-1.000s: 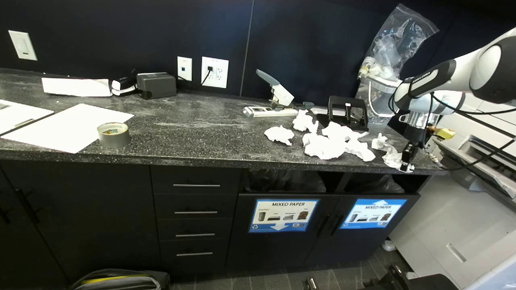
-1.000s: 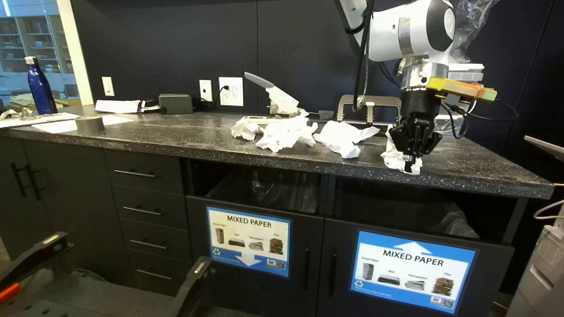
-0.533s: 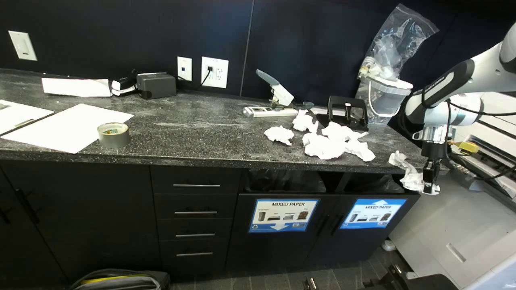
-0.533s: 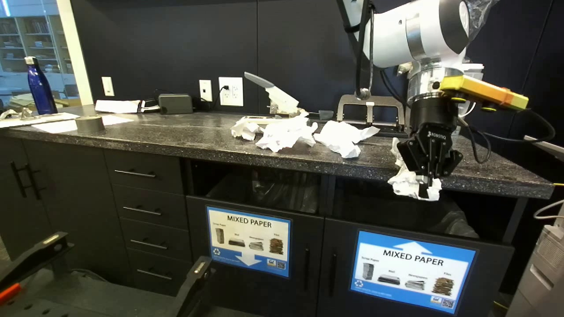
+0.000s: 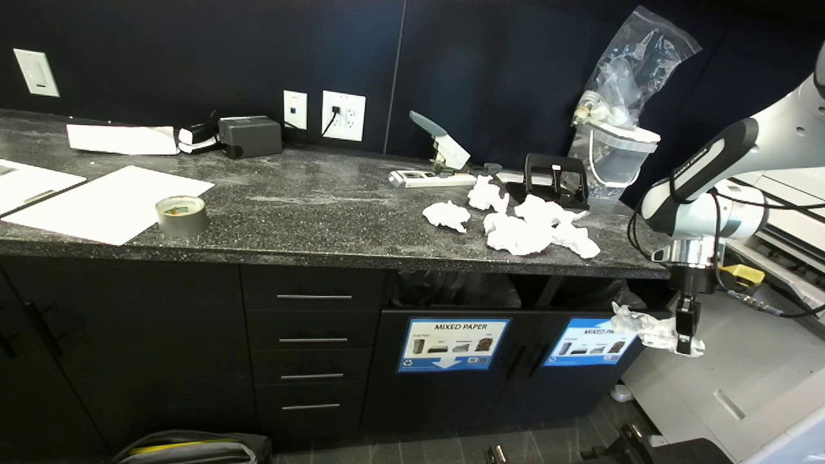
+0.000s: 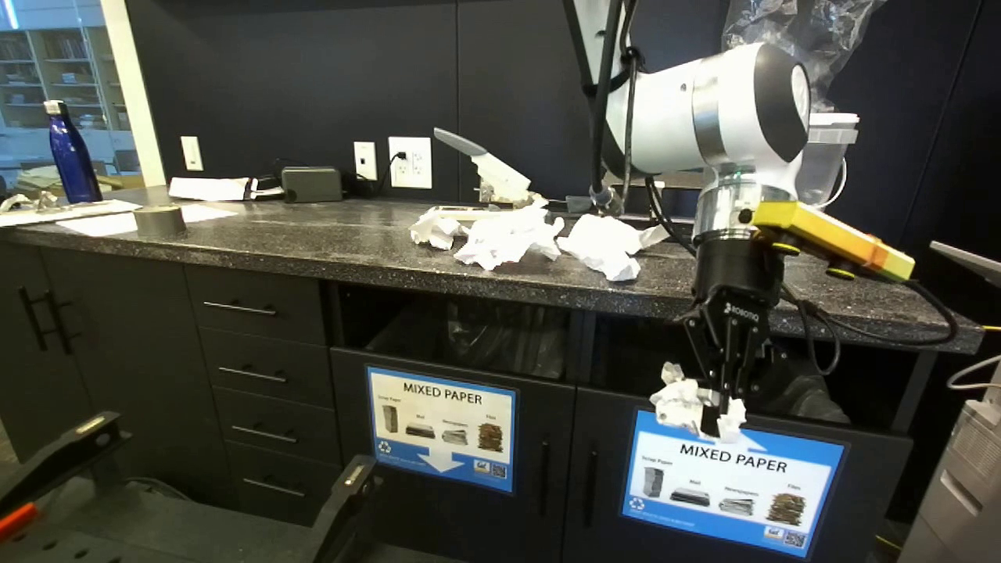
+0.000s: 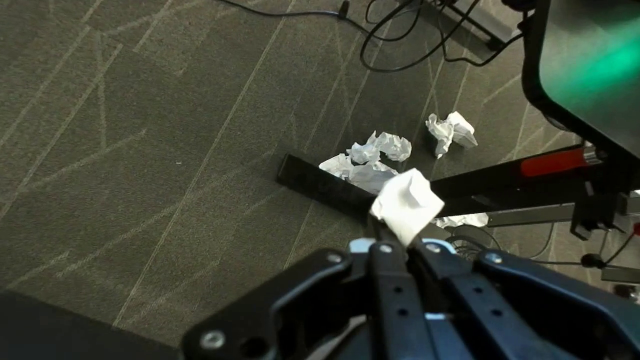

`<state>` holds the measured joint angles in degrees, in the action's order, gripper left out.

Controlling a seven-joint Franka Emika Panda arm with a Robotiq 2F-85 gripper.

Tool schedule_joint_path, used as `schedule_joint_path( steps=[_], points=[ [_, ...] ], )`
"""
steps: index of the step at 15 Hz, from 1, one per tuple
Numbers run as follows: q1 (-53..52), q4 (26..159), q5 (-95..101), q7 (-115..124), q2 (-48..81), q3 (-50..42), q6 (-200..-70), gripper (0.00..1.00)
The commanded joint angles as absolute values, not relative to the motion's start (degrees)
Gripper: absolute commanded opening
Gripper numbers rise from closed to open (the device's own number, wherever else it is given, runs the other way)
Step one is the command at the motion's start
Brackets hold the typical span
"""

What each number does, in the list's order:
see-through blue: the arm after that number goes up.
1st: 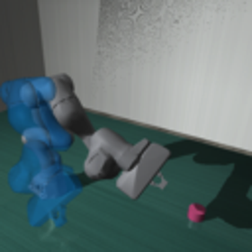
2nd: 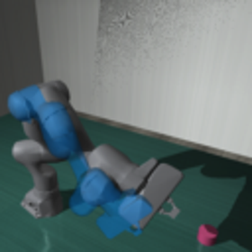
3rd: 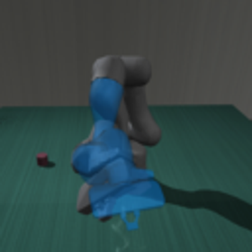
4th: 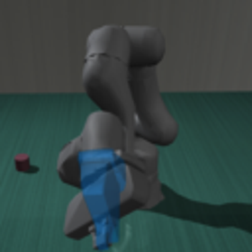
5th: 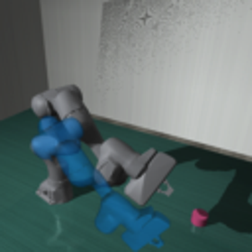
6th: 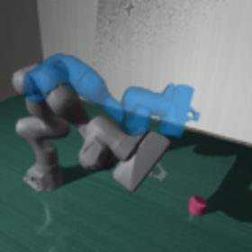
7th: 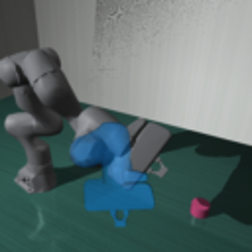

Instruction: Put the tissue into the rubbish bin.

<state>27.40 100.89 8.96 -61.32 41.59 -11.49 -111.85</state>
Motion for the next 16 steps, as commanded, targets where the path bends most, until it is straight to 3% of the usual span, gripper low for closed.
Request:
schedule_joint_path(
  steps=[1,8,16],
  points=[
    [28.45,103.81,7.29,-60.87,41.96,-10.34,-120.76,0.01],
    [30.44,108.78,0.68,-57.05,44.51,-7.89,-142.51,0.01],
    [39.79,113.09,-5.34,-59.65,43.70,2.12,-163.40,0.02]
  ],
)
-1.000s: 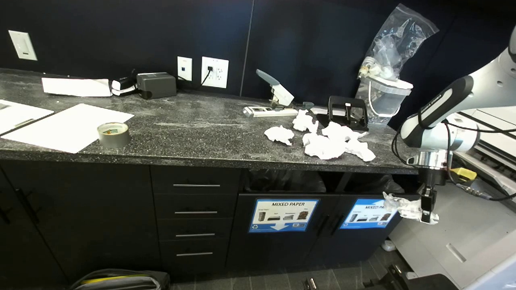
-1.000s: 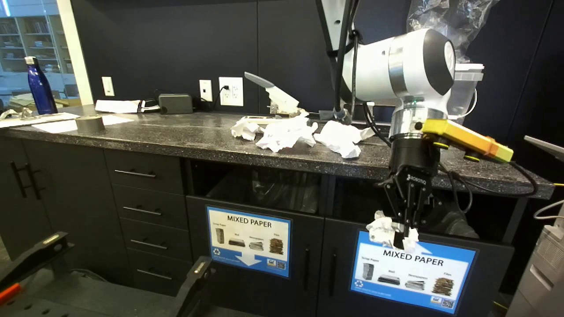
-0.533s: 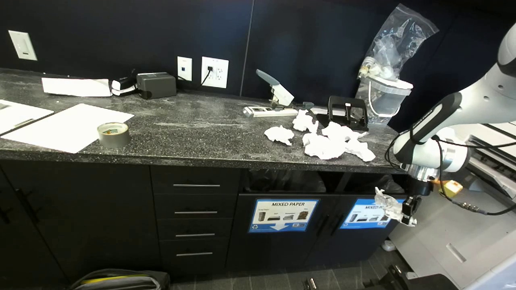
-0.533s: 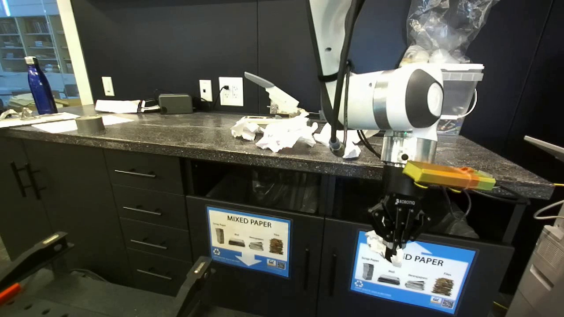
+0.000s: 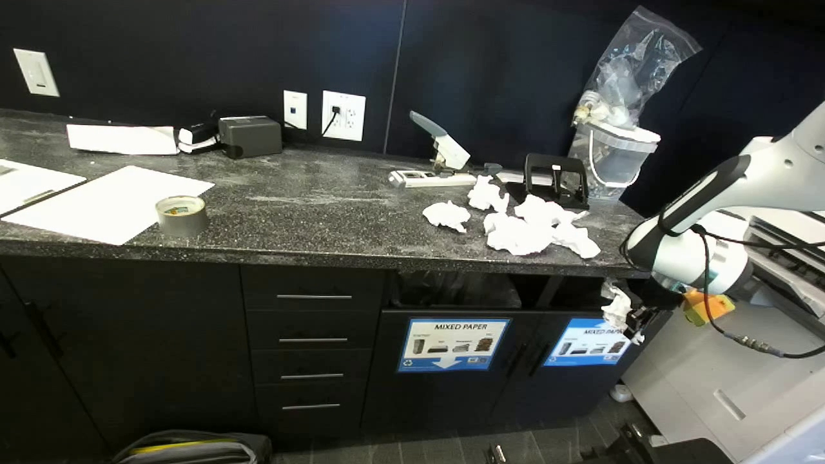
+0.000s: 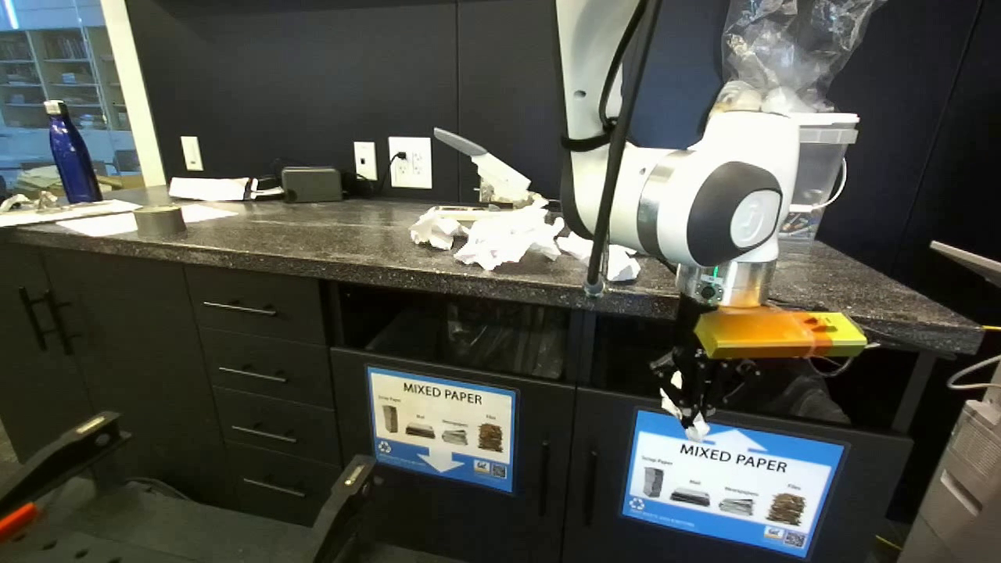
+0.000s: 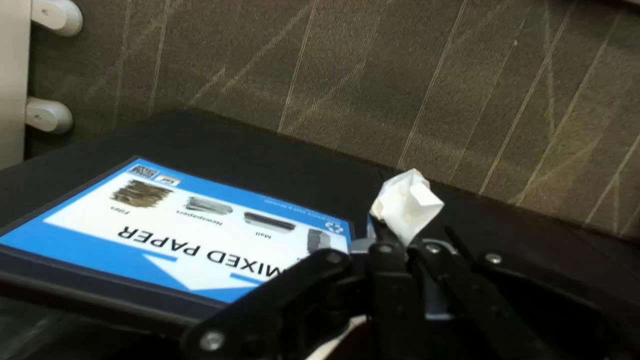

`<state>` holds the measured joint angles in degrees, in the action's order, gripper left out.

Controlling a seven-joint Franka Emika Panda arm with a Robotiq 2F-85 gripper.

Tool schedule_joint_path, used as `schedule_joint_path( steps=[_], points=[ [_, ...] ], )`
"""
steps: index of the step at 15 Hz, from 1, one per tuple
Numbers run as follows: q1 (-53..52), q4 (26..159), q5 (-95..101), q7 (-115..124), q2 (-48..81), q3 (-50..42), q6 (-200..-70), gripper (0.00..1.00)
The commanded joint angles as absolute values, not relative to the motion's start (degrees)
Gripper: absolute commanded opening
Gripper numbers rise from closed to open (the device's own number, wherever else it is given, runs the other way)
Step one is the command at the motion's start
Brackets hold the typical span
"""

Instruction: Put the tissue into the rubbish bin.

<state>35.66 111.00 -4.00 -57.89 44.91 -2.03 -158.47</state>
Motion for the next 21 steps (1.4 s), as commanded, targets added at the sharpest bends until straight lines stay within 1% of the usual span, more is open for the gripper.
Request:
schedule_joint_path(
  steps=[1,4,8,16,21],
  points=[
    [40.94,112.43,-4.82,-59.59,44.55,3.26,-163.91,0.02],
    [43.24,110.28,-4.04,-59.34,47.24,5.17,-163.94,0.02],
    [45.29,107.66,-3.18,-59.03,50.48,7.48,-167.58,0.02],
    [44.64,99.32,0.03,-56.10,57.78,9.13,-173.26,0.02],
    [46.19,96.18,1.01,-53.73,60.54,11.45,-176.02,0.02]
  ],
)
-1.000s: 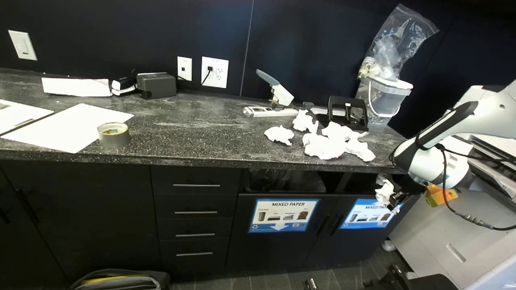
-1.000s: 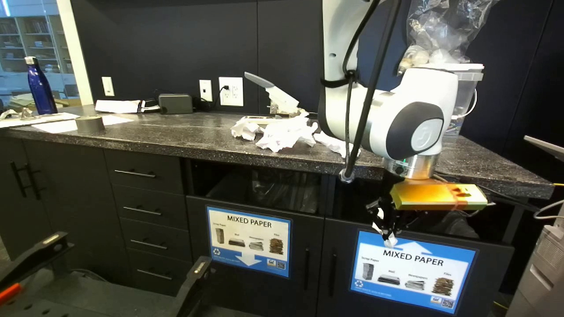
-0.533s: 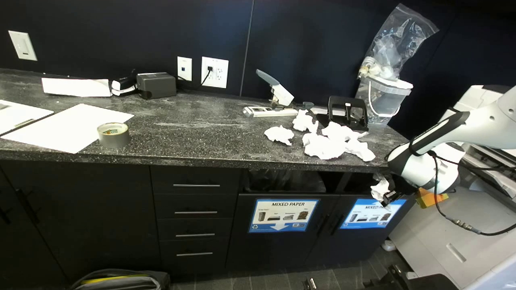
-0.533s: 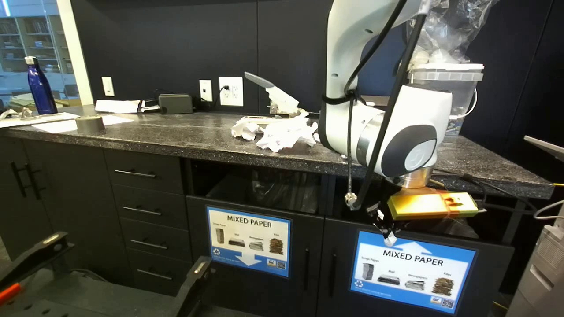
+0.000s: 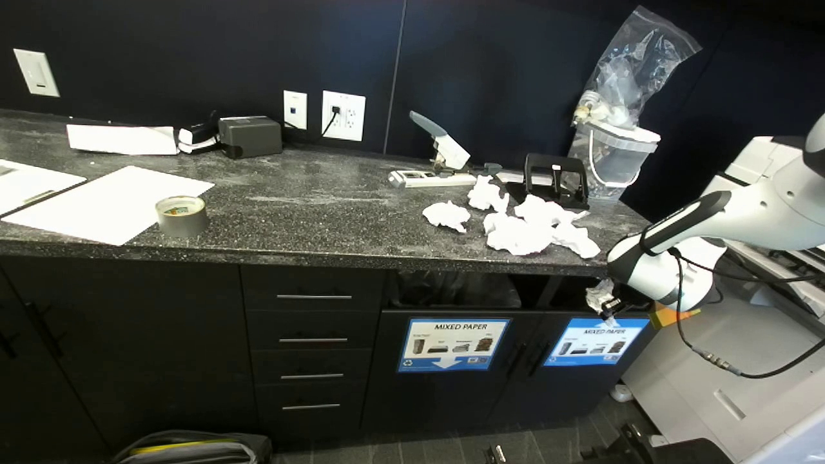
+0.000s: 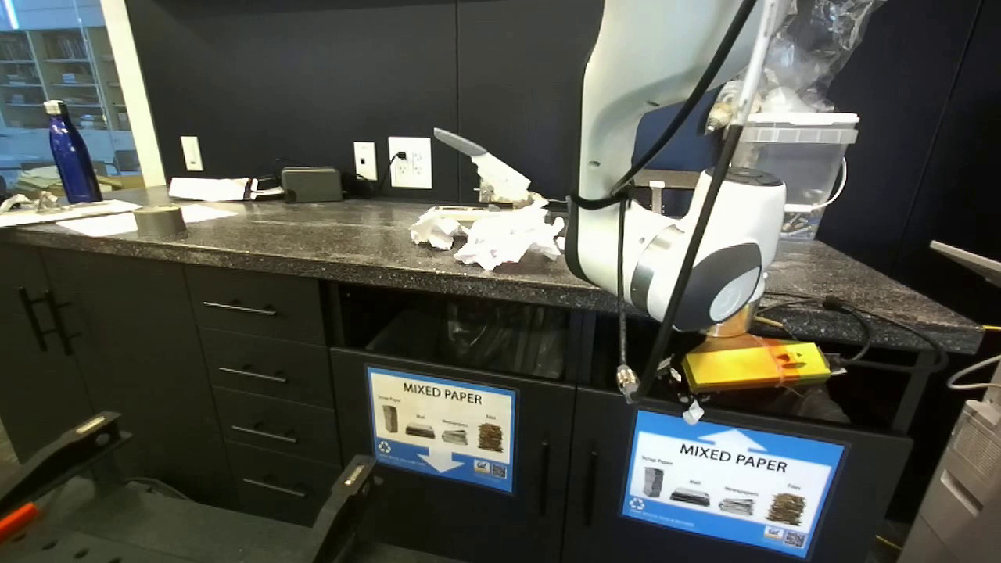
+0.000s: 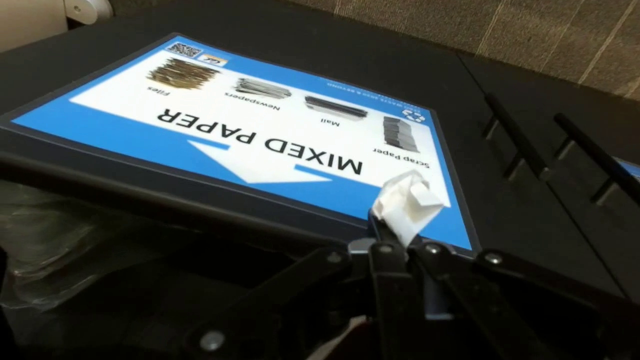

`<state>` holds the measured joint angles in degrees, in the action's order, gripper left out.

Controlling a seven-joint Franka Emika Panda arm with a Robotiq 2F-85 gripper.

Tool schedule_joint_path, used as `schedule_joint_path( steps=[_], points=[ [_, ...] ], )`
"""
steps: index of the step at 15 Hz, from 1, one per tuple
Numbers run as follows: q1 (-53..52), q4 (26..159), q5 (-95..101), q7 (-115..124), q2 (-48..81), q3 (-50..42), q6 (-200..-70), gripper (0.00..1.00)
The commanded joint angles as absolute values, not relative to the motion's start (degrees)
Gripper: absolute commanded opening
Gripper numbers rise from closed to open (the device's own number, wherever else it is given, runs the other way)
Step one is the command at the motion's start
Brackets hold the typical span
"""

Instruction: Put the tissue into the rubbish bin.

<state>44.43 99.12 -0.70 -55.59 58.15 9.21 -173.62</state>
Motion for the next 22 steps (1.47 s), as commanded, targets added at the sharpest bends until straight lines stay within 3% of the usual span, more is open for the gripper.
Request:
schedule_joint_path(
  steps=[1,18,19,20,22],
  points=[
    [46.52,95.74,1.23,-53.21,60.95,11.98,-176.37,0.02],
    [45.55,88.85,5.53,-46.15,65.60,12.08,-176.08,0.02],
    [45.77,88.85,5.53,-46.03,65.53,12.38,-175.55,0.29],
    [45.81,88.75,5.61,-45.93,65.53,12.46,-175.34,0.30],
    [45.83,88.41,5.71,-45.74,65.70,12.56,-175.34,0.44]
  ],
)
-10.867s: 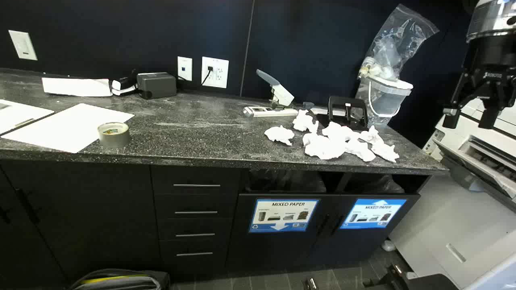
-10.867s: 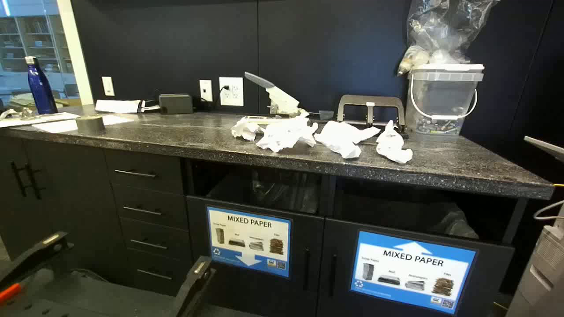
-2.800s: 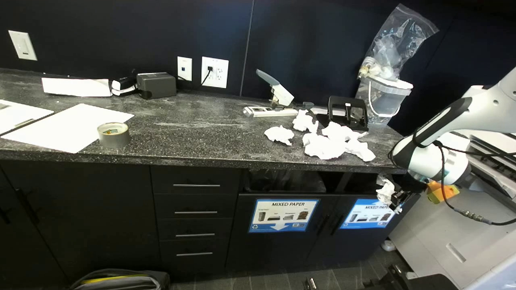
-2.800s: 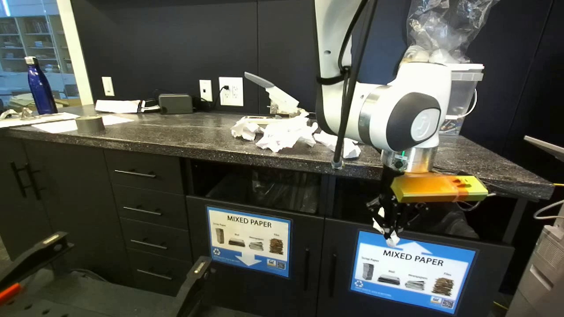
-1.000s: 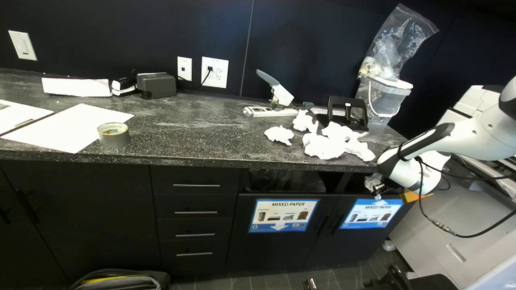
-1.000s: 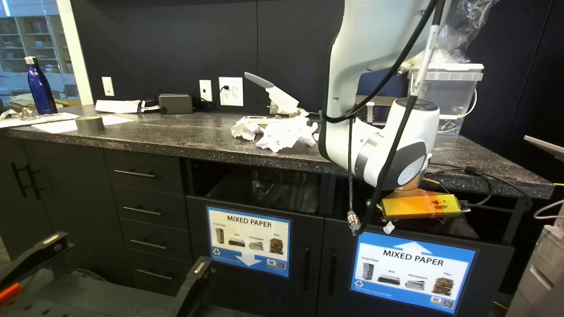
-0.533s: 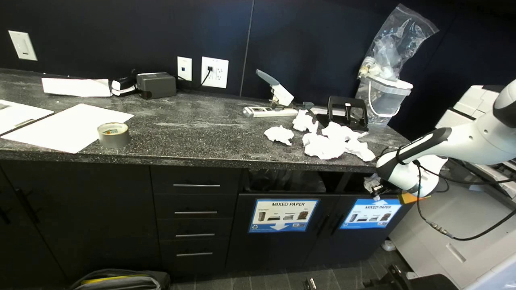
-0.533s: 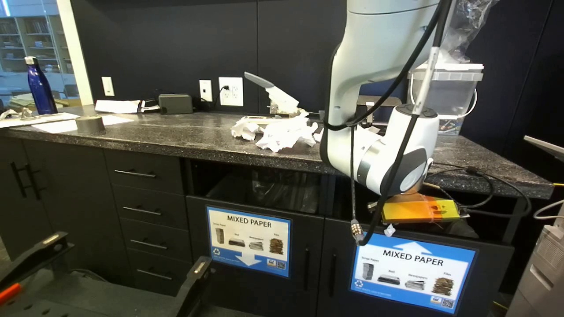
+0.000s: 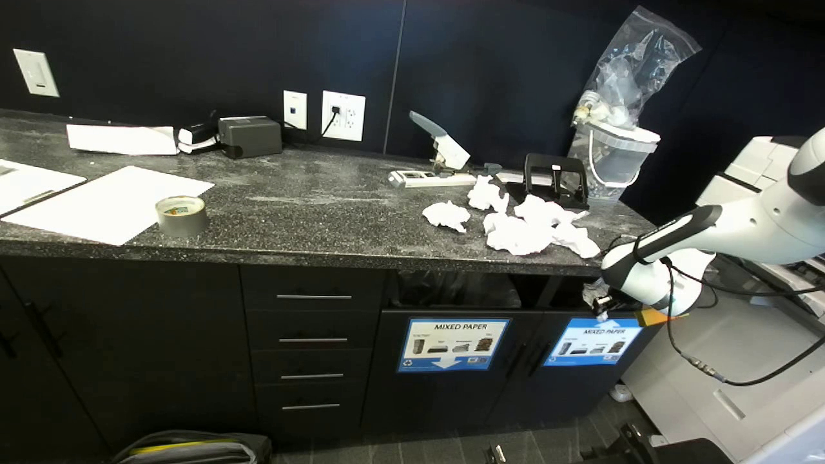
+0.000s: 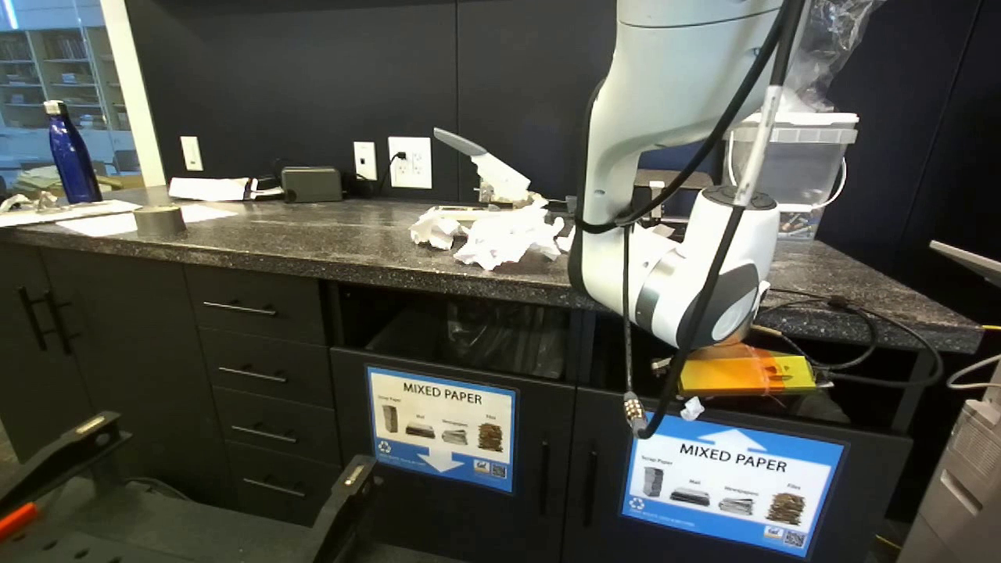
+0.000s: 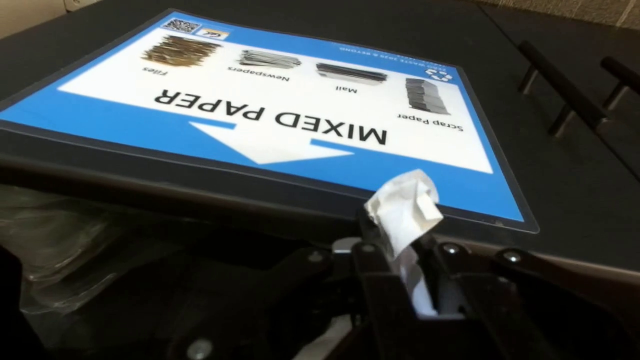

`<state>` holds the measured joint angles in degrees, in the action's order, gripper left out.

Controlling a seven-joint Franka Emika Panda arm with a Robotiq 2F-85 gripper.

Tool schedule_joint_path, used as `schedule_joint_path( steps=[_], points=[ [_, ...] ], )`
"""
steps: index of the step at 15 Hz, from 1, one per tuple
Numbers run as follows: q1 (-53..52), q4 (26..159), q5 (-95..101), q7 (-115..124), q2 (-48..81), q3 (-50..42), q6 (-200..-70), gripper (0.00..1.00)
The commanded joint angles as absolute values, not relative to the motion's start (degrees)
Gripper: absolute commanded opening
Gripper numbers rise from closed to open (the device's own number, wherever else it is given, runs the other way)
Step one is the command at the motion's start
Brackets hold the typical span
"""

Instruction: Put the tissue into the rubbish bin.

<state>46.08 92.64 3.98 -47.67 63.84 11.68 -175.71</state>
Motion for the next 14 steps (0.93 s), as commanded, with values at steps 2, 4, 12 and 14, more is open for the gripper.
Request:
schedule_joint_path(
  steps=[2,4,12,14],
  points=[
    [45.77,88.07,5.85,-45.67,65.78,12.57,-175.42,0.58],
    [45.62,87.97,5.95,-45.57,65.65,12.53,-175.59,0.74],
    [40.84,94.03,6.15,-41.59,58.63,6.87,-170.89,1.00],
    [38.50,97.51,6.84,-40.08,54.35,4.37,-166.39,1.00]
  ],
)
